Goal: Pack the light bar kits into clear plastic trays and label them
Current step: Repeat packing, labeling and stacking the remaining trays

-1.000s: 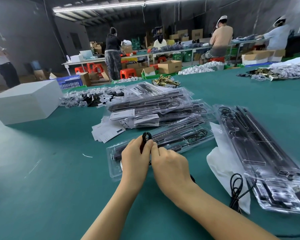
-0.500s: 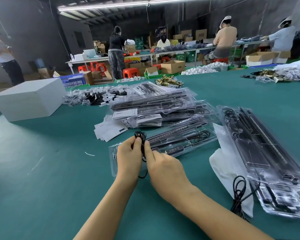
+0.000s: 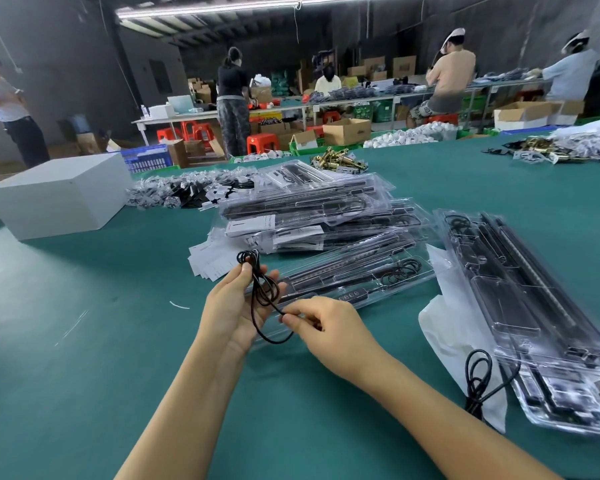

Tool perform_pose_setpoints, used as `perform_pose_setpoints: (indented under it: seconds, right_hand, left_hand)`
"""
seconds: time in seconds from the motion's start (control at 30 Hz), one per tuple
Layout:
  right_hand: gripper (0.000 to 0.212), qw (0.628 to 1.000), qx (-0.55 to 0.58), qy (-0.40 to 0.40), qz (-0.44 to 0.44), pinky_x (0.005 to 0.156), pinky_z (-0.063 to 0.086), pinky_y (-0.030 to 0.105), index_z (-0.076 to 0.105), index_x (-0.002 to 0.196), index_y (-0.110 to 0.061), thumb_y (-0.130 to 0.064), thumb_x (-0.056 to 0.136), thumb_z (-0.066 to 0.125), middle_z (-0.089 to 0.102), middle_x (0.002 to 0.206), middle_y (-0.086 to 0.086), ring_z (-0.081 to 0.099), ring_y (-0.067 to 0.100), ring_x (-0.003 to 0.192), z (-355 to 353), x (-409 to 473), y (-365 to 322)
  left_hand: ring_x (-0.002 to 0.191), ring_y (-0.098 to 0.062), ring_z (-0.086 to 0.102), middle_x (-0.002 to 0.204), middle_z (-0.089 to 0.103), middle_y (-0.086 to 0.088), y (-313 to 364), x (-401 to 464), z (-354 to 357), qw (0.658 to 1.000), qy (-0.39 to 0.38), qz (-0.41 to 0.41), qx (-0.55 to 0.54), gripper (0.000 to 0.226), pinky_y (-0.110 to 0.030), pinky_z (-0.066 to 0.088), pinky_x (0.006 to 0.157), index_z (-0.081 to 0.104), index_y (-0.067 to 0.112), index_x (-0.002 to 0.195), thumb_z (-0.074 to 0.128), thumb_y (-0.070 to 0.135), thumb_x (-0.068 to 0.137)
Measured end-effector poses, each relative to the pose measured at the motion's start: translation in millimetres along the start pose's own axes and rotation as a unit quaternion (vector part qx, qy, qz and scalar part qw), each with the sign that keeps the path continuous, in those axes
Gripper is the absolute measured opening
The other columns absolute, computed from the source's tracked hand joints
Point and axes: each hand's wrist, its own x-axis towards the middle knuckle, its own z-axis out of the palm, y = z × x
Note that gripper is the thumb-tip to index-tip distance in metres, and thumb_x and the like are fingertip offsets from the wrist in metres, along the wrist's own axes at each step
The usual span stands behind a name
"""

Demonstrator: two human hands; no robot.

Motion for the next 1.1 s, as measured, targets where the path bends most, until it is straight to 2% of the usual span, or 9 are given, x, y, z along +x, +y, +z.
perform_pose_setpoints:
  seconds: [0.13,0.2,0.33,0.47,0.6,0.73,0.83,0.97,1.1]
  right_hand:
    - [0.014,0.992,0.052,-0.079,0.078,0.051,0.034,0.009,0.073,0.084,-0.027,-0.035,0.09,0.062,0.06,0.058,-0.008,0.047,-0.002,0.05,-14,3,5]
    - [0.013,0.986,0.087,-0.084,0.114,0.051,0.035,0.009,0.071,0.078,-0.025,-0.033,0.088,0.067,0.063,0.061,-0.007,0.048,-0.004,0.049,-22,4,8]
    - [0.01,0.969,0.186,-0.067,0.152,0.049,0.039,0.014,0.066,0.082,-0.01,-0.017,0.082,0.074,0.062,0.063,-0.006,0.049,0.0,0.048,-40,7,10]
    - [0.008,0.968,0.195,-0.075,0.138,0.053,0.046,0.019,0.065,0.089,-0.005,-0.008,0.084,0.071,0.062,0.063,-0.003,0.054,0.005,0.052,-54,8,9]
    - [0.007,0.976,0.176,-0.079,0.099,0.061,0.051,0.02,0.066,0.09,-0.012,-0.007,0.085,0.069,0.064,0.066,-0.004,0.061,0.009,0.06,-58,8,7]
    - [0.012,0.978,0.183,-0.069,0.068,0.063,0.052,0.021,0.064,0.091,-0.012,-0.003,0.085,0.069,0.066,0.065,-0.004,0.064,0.011,0.063,-59,8,7]
    - [0.016,0.976,0.204,-0.041,0.059,0.064,0.054,0.025,0.062,0.09,-0.014,-0.001,0.083,0.07,0.068,0.068,-0.004,0.067,0.014,0.066,-58,8,7]
    - [0.017,0.98,0.192,0.021,0.04,0.067,0.059,0.032,0.062,0.09,-0.015,-0.003,0.082,0.072,0.07,0.073,0.004,0.068,0.022,0.068,-55,6,9]
    - [0.018,0.985,0.155,0.065,0.027,0.068,0.059,0.035,0.064,0.087,-0.021,-0.009,0.08,0.076,0.07,0.071,0.001,0.065,0.018,0.064,-50,8,10]
  left_hand:
    - [0.056,-0.012,0.066,0.074,0.06,-0.004,1,2,-2,1.0,-0.002,-0.014,-0.026,0.019,-0.021,0.05,0.042,0.06,0.005,0.093,0.045,0.015,0.101]
    - [0.056,-0.012,0.065,0.072,0.061,-0.004,1,1,-3,1.0,-0.007,-0.021,-0.003,0.017,-0.017,0.043,0.037,0.06,0.007,0.094,0.047,0.015,0.1]
    - [0.055,-0.011,0.063,0.067,0.066,-0.001,-1,-1,-1,0.995,-0.033,-0.007,0.097,0.017,-0.016,0.04,0.037,0.065,0.008,0.094,0.051,0.016,0.099]
    - [0.059,-0.01,0.066,0.072,0.07,0.0,-6,-4,1,0.983,-0.058,0.011,0.174,0.017,-0.018,0.042,0.038,0.069,0.014,0.094,0.054,0.018,0.097]
    - [0.063,-0.009,0.068,0.076,0.072,0.003,-12,-6,3,0.963,-0.068,0.033,0.257,0.015,-0.019,0.044,0.041,0.07,0.02,0.095,0.055,0.02,0.097]
    - [0.063,-0.01,0.067,0.079,0.074,0.001,-13,-8,5,0.952,-0.082,0.052,0.289,0.014,-0.019,0.042,0.04,0.071,0.02,0.095,0.058,0.018,0.095]
    - [0.061,-0.008,0.065,0.081,0.075,-0.004,-15,-10,7,0.941,-0.102,0.059,0.318,0.014,-0.018,0.041,0.04,0.073,0.017,0.093,0.059,0.016,0.095]
    - [0.055,-0.006,0.06,0.068,0.071,-0.001,-18,-12,9,0.934,-0.107,0.066,0.334,0.015,-0.018,0.04,0.04,0.074,0.011,0.09,0.059,0.014,0.094]
    - [0.058,-0.012,0.067,0.07,0.072,-0.005,-21,-12,10,0.937,-0.102,0.049,0.331,0.014,-0.017,0.038,0.039,0.071,0.004,0.087,0.063,0.015,0.091]
